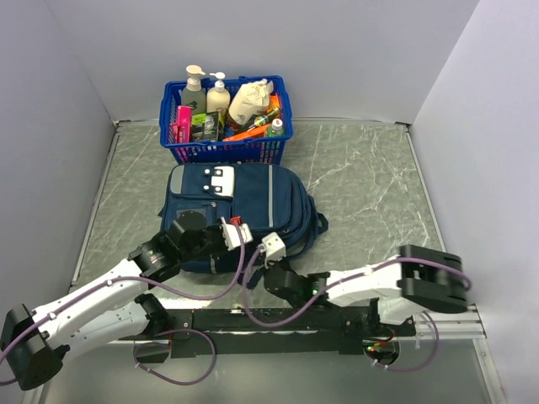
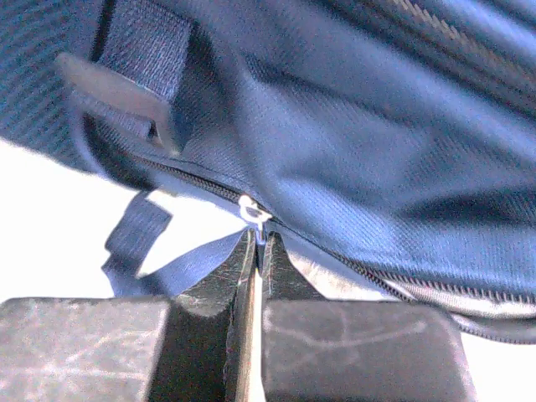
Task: Pack the student bag
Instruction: Zip the student bag at the center of the board.
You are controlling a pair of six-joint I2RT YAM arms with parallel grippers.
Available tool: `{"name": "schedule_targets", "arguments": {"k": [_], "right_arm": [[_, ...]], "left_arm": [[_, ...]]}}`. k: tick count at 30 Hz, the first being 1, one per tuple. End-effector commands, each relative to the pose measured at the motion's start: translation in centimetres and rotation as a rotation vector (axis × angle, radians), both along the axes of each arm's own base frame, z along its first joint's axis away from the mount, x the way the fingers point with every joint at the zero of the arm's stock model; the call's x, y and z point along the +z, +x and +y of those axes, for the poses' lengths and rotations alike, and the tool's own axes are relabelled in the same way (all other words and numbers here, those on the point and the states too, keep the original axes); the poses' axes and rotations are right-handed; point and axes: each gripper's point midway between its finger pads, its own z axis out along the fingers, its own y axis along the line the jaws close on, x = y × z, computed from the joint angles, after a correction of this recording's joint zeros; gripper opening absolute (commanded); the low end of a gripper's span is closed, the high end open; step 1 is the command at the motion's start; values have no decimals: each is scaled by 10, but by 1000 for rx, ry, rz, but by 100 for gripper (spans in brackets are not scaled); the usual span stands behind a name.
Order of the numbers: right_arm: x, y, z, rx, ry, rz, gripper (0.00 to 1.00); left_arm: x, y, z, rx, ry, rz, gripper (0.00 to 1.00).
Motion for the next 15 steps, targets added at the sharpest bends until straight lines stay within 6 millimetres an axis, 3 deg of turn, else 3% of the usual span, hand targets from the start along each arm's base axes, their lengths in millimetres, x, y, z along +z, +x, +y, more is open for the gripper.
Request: {"name": "schedule_targets", "arguments": {"k": [1,5,7,10,11,13,14,15], "right_arm": [[12,-15,-13,30,55,22,0],[15,-22,-18,39,74,33,0],[14,-26,-20,39,80,45,0],[19,-32,-19,61,90,49,0],[23,-32,-18,61,100,49,0],[25,-33,-20,64,97,46,0],[29,-32,-20,64,106,42,0],[31,-32,-20,64,114,41,0]], "left_arm": [[59,21,3,85,-147,-138,24],[66,18,10,100,-170,-118,38],[72,17,11,104,-187,-116,51],[85,8,11,71,-206,-115,59],[78,-9,5,-18,-193,-58,61],[84,-29,-4,-114,-216,2,65],[78,-48,-12,-206,-229,71,62],[73,-55,-14,-232,-229,104,56]]}}
